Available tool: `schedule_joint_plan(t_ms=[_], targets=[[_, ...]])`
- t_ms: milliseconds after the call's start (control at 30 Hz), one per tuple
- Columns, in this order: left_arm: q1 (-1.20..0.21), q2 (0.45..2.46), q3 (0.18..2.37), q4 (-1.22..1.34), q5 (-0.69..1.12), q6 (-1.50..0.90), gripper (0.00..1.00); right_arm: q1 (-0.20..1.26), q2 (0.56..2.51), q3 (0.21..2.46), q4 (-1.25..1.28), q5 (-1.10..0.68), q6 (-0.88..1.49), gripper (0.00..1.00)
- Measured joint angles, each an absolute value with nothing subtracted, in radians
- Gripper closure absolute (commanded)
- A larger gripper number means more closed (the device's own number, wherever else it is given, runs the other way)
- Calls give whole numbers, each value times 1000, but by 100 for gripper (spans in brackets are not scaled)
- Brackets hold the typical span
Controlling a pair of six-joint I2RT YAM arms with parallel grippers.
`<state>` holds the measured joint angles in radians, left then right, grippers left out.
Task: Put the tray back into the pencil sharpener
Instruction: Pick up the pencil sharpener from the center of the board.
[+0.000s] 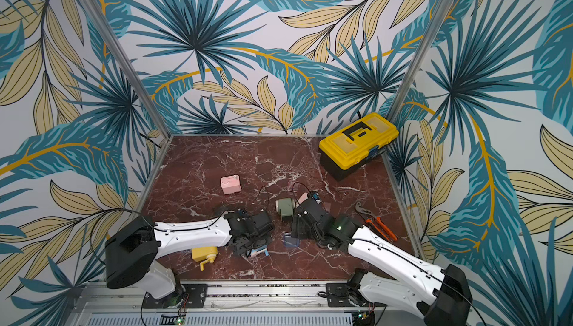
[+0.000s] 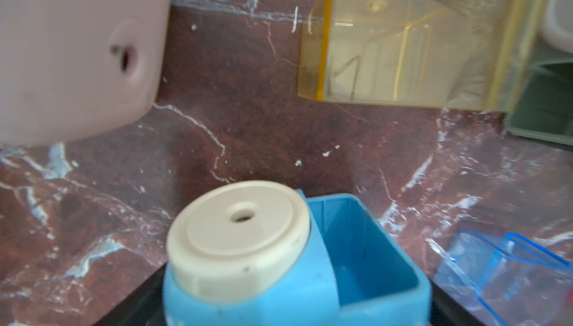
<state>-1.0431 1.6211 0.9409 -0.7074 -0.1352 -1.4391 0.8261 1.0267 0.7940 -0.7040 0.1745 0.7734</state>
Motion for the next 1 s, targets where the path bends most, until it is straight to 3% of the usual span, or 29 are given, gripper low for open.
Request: schedule_joint_plan(t_ms=[167,700,1000], targets=[[-1036,1656,953,-709,-134,-1401,0,824,1027,794,-700,175,773,15],[-1034,1645,953,-723,-166,-1296,30,818,1021,794,-701,167,773,16],[-1087,1533,1002,-733,-330,-1102,41,815,967,855,-764,147,762,16]])
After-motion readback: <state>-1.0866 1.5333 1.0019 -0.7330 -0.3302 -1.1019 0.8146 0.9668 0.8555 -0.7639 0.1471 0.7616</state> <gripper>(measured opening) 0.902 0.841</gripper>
